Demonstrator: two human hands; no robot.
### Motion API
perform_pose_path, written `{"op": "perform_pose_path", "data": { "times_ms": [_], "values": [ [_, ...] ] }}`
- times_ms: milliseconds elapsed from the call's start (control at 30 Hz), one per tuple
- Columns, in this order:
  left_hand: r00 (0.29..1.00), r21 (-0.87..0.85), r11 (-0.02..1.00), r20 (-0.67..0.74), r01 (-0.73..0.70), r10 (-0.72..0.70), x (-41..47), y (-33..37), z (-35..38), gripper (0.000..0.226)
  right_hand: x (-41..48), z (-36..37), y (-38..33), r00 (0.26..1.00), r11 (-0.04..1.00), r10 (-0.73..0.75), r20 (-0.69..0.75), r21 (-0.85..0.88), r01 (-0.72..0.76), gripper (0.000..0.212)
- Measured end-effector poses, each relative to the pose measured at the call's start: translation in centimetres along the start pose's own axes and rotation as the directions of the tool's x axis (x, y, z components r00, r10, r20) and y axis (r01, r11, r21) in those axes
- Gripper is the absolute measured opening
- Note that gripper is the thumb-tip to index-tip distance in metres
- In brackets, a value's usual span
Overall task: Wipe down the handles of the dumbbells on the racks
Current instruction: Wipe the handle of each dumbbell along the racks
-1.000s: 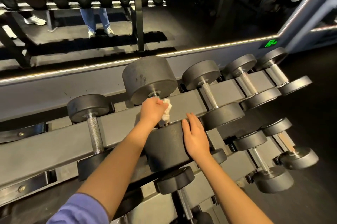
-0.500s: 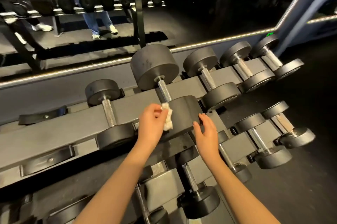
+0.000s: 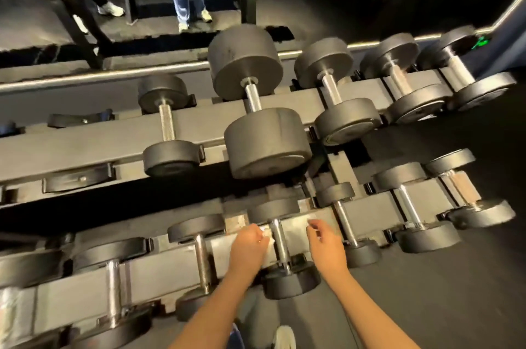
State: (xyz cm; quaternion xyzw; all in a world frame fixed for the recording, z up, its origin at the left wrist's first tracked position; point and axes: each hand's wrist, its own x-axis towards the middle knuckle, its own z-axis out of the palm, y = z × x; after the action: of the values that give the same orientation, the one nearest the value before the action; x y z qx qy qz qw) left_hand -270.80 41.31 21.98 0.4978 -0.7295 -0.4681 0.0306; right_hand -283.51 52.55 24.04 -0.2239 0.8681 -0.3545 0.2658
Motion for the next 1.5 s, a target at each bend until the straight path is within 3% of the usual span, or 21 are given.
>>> {"op": "perform_pose_path", "data": {
  "times_ms": [133, 367, 433, 533, 667, 867, 1167, 1333, 1500],
  "values": [
    [0.999, 0.000, 0.999, -0.008, 0.054, -0.054, 0.5, -1.0, 4.4, 0.018, 0.1, 0.5, 5.1, 0.993, 0.993, 0.041, 0.113, -0.118, -0.028, 0.027],
    [0.990, 0.069, 0.991, -0.094, 0.110, -0.104, 4.8, -4.2, 8.4, 0.005, 1.6, 5.1, 10.2, 0.972, 0.984, 0.099, 0.215, -0.165, -0.064, 0.028],
    [0.980, 0.004, 0.989, -0.140, 0.145, -0.143, 5.9, -5.2, 9.2, 0.011, 2.0, 7.2, 11.1, 0.965, 0.980, 0.126, 0.231, -0.181, -0.084, 0.038],
    [0.952, -0.178, 0.966, -0.212, 0.186, -0.222, 7.6, -6.1, 10.4, 0.018, 3.0, 9.6, 13.1, 0.962, 0.944, 0.064, 0.264, -0.328, 0.028, 0.046],
    [0.937, -0.316, 0.935, -0.248, 0.161, -0.245, 9.5, -6.6, 12.1, 0.012, 3.9, 10.4, 13.9, 0.979, 0.944, 0.022, 0.200, -0.325, 0.046, 0.064],
    [0.918, -0.464, 0.882, -0.308, 0.084, -0.249, 10.1, -6.6, 13.3, 0.006, 3.8, 10.5, 14.3, 0.994, 0.960, -0.032, 0.104, -0.274, 0.059, 0.042],
    [0.967, -0.366, 0.927, -0.196, 0.081, -0.162, 9.1, -7.2, 13.0, 0.027, 3.3, 10.1, 13.7, 0.995, 0.968, -0.042, 0.093, -0.241, 0.064, 0.036],
    [0.941, -0.473, 0.879, -0.269, 0.059, -0.207, 10.5, -6.5, 12.8, 0.021, 3.2, 10.0, 13.6, 0.995, 0.978, -0.034, 0.091, -0.203, 0.052, 0.033],
    [0.968, -0.418, 0.903, -0.167, 0.101, -0.186, 8.8, -7.7, 13.2, 0.016, 3.2, 10.2, 13.7, 0.996, 0.979, -0.031, 0.081, -0.199, 0.047, 0.032]
  ]
}}
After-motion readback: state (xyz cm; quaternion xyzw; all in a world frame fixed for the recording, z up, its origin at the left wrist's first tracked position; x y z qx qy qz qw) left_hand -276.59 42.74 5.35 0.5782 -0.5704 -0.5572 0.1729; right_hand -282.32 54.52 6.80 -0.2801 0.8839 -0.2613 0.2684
